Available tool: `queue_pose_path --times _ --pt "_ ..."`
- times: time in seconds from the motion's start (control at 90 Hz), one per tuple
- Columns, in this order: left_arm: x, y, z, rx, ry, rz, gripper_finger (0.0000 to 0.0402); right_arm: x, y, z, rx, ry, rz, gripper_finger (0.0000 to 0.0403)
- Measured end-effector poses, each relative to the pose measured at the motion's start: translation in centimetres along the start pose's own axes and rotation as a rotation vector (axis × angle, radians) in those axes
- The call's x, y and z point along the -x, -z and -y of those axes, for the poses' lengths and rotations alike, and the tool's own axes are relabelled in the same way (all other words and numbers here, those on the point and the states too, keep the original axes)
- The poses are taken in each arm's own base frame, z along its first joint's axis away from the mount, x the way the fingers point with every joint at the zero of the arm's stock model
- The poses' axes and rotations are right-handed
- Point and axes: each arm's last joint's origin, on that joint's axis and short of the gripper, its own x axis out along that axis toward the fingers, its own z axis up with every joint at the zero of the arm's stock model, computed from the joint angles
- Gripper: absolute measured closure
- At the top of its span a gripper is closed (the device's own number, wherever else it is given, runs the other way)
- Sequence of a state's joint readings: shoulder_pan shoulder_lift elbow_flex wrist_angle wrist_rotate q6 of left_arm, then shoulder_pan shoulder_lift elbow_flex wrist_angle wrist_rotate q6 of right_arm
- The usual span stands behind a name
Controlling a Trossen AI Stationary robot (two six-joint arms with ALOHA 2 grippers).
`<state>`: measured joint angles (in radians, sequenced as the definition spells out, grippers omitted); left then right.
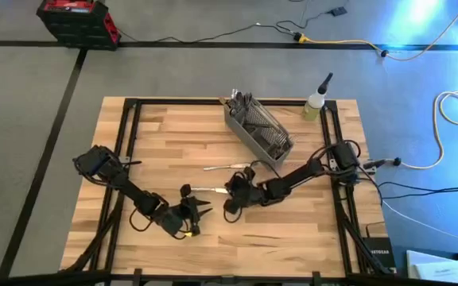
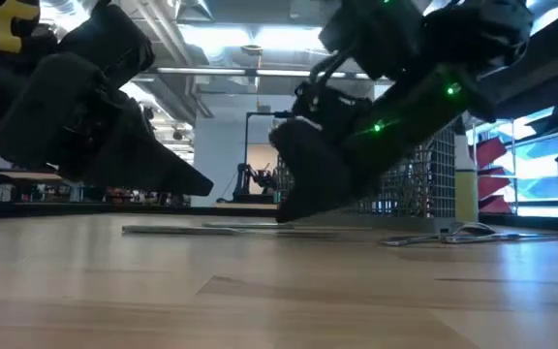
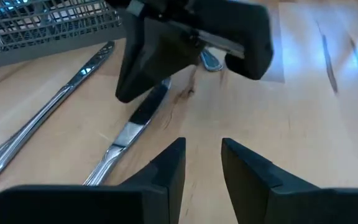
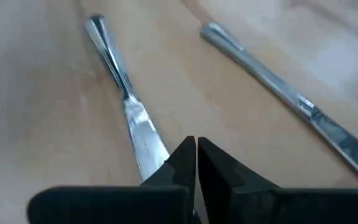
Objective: Sort silverware
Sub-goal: Put the silver knife into the gray silverware organizer
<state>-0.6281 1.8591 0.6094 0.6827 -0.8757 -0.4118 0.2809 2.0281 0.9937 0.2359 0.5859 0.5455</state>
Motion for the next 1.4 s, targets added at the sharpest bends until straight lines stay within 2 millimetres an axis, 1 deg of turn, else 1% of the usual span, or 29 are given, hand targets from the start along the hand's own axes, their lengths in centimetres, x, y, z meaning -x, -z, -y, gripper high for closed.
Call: queue_pose_path --times 0.189,0.278,0.489,0.756,0.978,1.167,1.4 --pt "0.0 0.0 0.0 0.001 0.000 0.000 0.0313 0.0 -0.6 -0.3 0.001 0.012 0.025 0.0403" --pt "0.0 0.0 0.0 0.001 0.000 0.001 0.0313 0.0 -0.7 -0.5 0.007 -0.028 0.008 0.0403" --pt "0.0 0.0 0.0 0.001 0.000 0.001 0.0313 0.3 -0.3 -1.0 0.016 -0.096 -0.029 0.0403" --pt "0.0 0.0 0.0 0.001 0.001 0.001 0.0313 0.2 0.4 -0.6 0.036 -0.060 -0.092 0.0403" --pt "0.0 0.0 0.0 0.001 0.002 0.001 0.0313 0.2 0.7 -0.7 0.023 -0.086 -0.129 0.0403" --pt "0.0 0.0 0.0 0.006 0.002 0.000 0.0313 1.0 1.3 -1.8 0.056 -0.164 -0.158 0.0403" --pt "0.0 -0.1 0.1 0.021 0.003 0.010 0.0313 3.0 3.0 -4.2 0.129 -0.293 -0.209 0.0403"
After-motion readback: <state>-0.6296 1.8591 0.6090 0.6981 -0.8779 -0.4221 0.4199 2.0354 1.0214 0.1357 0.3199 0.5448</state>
